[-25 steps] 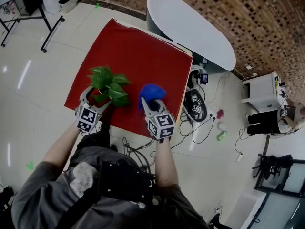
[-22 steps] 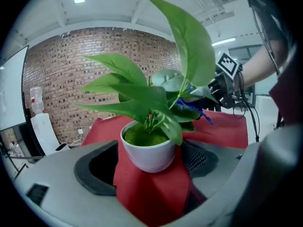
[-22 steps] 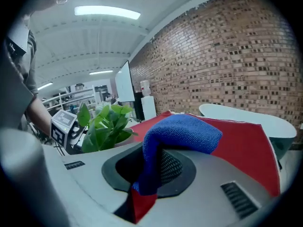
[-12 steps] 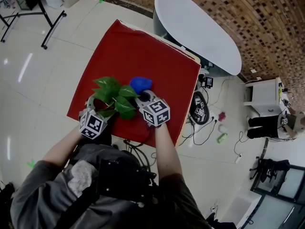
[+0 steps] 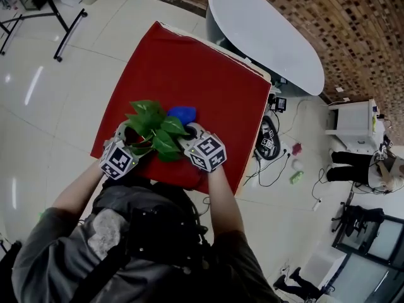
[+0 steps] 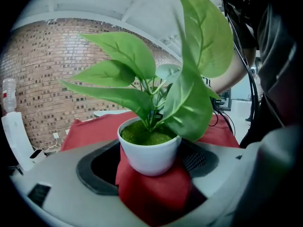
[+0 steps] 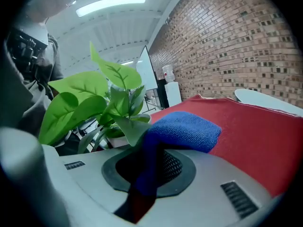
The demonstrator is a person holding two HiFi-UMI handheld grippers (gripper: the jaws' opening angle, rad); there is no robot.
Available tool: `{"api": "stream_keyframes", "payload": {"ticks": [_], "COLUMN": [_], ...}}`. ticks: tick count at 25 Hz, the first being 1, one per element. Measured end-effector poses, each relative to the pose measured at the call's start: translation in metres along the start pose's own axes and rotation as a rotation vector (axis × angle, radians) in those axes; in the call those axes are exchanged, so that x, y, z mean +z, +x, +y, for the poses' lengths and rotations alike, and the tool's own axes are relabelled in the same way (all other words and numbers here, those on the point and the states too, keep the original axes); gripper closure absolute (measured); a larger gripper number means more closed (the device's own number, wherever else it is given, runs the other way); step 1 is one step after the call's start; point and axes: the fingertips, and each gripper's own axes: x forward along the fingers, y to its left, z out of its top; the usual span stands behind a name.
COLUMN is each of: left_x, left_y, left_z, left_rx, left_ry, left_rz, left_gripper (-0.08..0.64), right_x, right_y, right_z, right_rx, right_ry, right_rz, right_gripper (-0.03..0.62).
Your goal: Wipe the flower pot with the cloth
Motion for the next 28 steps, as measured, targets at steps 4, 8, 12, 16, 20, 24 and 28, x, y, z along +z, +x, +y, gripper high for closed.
{"api": "stream_keyframes", "payload": {"ticks": [4, 8, 12, 16, 20, 24, 28], "left_x": [0.001, 0.002, 0.003, 0.001, 0.002, -0.001, -0.001], "left_y": [0.006, 0.012, 0.015, 0.017, 0.019, 0.023, 0.021], "left_z": [-0.002, -0.007, -0.012, -0.013, -0.016, -0.018, -0.013], "left_rx": [-0.015, 0.007, 0.023, 0.034, 0.051, 0.082, 0.121], "left_ry": [-0.026, -0.05, -0.051, -0.047, -0.05, -0.055, -0.059], "left_rz": [-0.019, -0.032, -0.033, -0.028, -0.015, 0.014, 0.03], "left_gripper": [0.146, 0.146, 0.146, 0.146, 0.146, 0.146, 0.146], "right_x": [-0.012, -0.027, -0.035, -0.041, -0.05, -0.058, -0.05], "right_y": [-0.01, -0.021, -0.027, -0.026, -0.029, -0.048, -0.069], "right_z": [0.011, 0.025, 0.039, 0.051, 0.058, 0.053, 0.015], "right_rx": [0.015, 0.036, 0.06, 0.09, 0.127, 0.143, 0.049], "right_ry": [-0.016, -0.035, -0.041, -0.05, -0.071, -0.087, -0.13], "right_rz": [-0.007, 0.001, -0.005, 0.0, 0.029, 0.049, 0.054], "right_gripper": [0.514, 0.514, 0.514, 0.514, 0.514, 0.514, 0.514]}}
